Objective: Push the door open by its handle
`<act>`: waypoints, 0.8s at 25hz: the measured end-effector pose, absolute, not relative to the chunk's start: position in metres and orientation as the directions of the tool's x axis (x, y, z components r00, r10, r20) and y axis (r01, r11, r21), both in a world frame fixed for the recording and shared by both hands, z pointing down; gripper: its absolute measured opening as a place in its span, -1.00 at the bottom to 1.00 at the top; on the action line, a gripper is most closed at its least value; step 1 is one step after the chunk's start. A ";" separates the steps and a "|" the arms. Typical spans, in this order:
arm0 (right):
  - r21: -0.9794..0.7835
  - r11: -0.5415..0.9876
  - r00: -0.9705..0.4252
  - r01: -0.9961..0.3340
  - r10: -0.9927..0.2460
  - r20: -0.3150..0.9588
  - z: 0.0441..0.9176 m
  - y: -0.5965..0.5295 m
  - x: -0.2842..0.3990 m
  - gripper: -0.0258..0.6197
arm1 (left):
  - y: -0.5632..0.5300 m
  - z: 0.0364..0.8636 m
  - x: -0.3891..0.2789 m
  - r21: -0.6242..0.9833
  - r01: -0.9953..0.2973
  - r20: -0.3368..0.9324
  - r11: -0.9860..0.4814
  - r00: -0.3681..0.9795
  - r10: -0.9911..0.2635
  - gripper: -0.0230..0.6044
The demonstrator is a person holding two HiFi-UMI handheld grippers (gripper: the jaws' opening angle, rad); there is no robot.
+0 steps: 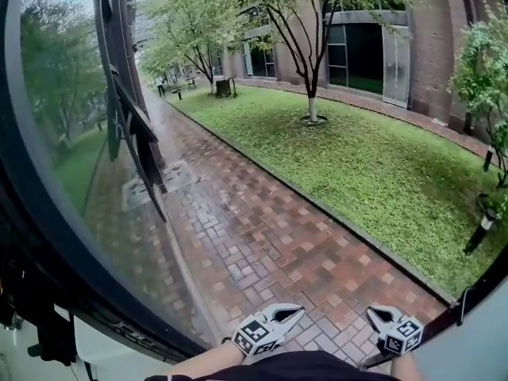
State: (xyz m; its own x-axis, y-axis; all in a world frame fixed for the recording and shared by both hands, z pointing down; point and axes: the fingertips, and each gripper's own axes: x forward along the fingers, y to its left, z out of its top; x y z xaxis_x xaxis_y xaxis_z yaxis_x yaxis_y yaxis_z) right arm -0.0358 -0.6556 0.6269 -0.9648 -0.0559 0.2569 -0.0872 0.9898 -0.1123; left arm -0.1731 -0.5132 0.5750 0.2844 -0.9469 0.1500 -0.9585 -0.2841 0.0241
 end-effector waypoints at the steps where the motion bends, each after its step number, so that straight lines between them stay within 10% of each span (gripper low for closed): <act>1: -0.110 0.990 -0.965 -0.090 -0.059 0.255 0.622 -0.645 -0.038 -0.92 | -0.500 0.569 -0.172 0.013 -0.957 0.138 -0.288 0.287 -0.948 -0.93; 20: -0.040 0.967 -0.934 -0.251 -0.232 0.272 0.551 -0.272 -0.019 -0.92 | -0.201 0.509 -0.156 0.024 -0.820 0.111 -0.571 0.570 -0.814 -0.93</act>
